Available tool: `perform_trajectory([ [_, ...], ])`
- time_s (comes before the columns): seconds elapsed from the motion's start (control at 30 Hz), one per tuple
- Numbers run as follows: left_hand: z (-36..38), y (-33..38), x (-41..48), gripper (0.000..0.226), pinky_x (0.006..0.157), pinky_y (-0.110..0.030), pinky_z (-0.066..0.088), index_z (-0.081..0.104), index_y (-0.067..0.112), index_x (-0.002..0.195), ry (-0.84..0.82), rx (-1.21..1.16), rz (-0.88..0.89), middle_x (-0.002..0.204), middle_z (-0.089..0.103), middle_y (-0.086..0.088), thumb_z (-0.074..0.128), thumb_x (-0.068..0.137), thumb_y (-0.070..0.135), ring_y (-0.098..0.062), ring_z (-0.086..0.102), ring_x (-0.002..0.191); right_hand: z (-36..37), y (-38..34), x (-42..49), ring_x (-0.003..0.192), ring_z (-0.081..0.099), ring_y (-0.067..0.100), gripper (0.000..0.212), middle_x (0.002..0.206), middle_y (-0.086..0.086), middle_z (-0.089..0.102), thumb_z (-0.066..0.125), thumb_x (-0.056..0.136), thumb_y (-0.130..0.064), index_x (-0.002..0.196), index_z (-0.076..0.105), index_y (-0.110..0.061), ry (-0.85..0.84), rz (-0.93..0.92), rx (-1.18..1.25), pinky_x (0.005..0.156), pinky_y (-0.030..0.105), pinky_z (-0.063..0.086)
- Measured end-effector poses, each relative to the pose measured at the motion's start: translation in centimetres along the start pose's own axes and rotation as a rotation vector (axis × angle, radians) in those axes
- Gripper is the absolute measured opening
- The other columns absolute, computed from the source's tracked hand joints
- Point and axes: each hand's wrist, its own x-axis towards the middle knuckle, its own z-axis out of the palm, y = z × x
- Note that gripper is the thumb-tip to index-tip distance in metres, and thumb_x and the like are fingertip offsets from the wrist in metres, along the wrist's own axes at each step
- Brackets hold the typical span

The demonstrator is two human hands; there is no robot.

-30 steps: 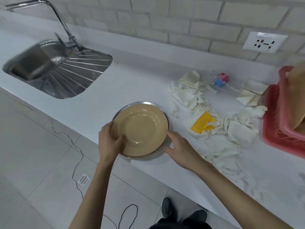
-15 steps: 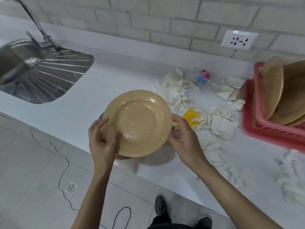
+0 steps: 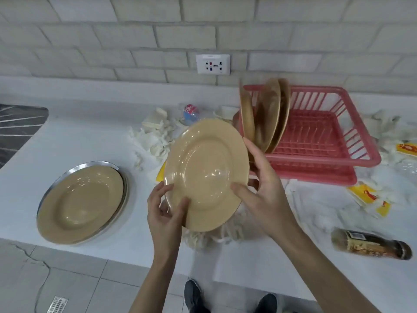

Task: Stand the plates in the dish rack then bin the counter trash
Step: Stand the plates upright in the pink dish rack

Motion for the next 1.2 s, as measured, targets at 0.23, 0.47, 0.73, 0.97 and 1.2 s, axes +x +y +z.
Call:
perform_trajectory([
  [0.23, 10.4, 0.3, -9.3, 0.033, 0.092, -0.03, 0.055, 0.066, 0.017, 0.112, -0.001, -0.073, -0.038, 0.137, 0.057, 0.012, 0.079, 0.081, 0.016, -0.011, 0.062, 0.118, -9.3, -0.7, -3.4, 0.146, 0.025, 0.006, 0.091, 0.158, -0.021, 0.023, 0.053, 0.081, 0.002, 0.154, 0.015, -0.036, -0.058, -0.157, -0.107, 0.112, 0.045, 0.039],
  [0.47, 17.3, 1.2, -13.9, 0.029, 0.079, -0.022, 0.054, 0.064, 0.015, 0.116, -0.137, -0.113, -0.103, 0.138, 0.057, 0.008, 0.072, 0.089, 0.018, -0.017, 0.067, 0.108, -15.4, -1.7, -4.3, 0.146, 0.019, 0.0, 0.088, 0.159, -0.013, 0.018, 0.042, 0.076, 0.006, 0.154, 0.015, -0.024, -0.036, -0.255, -0.23, 0.114, 0.013, 0.02],
  [0.73, 21.6, 1.2, -10.9, 0.034, 0.095, -0.026, 0.049, 0.06, 0.026, 0.129, -0.412, 0.176, 0.12, 0.133, 0.06, 0.013, 0.053, 0.096, 0.029, -0.012, 0.059, 0.119, -21.1, -2.6, -1.5, 0.141, 0.022, -0.009, 0.084, 0.157, -0.012, 0.028, 0.04, 0.075, -0.003, 0.155, 0.021, -0.021, 0.16, -0.2, -0.276, 0.115, 0.012, 0.019],
  [0.97, 22.0, -0.4, -3.6, 0.054, 0.111, -0.036, 0.037, 0.05, 0.017, 0.143, -0.557, 0.821, 0.561, 0.147, 0.049, 0.002, 0.053, 0.089, 0.021, -0.014, 0.042, 0.136, -23.0, -1.8, 5.5, 0.138, 0.033, 0.014, 0.076, 0.158, -0.003, 0.031, 0.041, 0.084, -0.012, 0.155, 0.017, -0.029, 0.274, -0.078, -0.447, 0.106, 0.026, 0.03],
  [1.2, 21.6, -0.9, -1.9, 0.068, 0.117, -0.032, 0.015, 0.04, 0.018, 0.15, -0.592, 0.973, 0.676, 0.153, 0.04, 0.001, 0.064, 0.087, 0.012, -0.015, 0.032, 0.142, -21.3, -0.7, 12.0, 0.138, 0.038, 0.03, 0.073, 0.157, 0.009, 0.031, 0.04, 0.088, -0.01, 0.156, 0.015, -0.02, 0.26, -0.077, -0.513, 0.109, 0.043, 0.036],
])
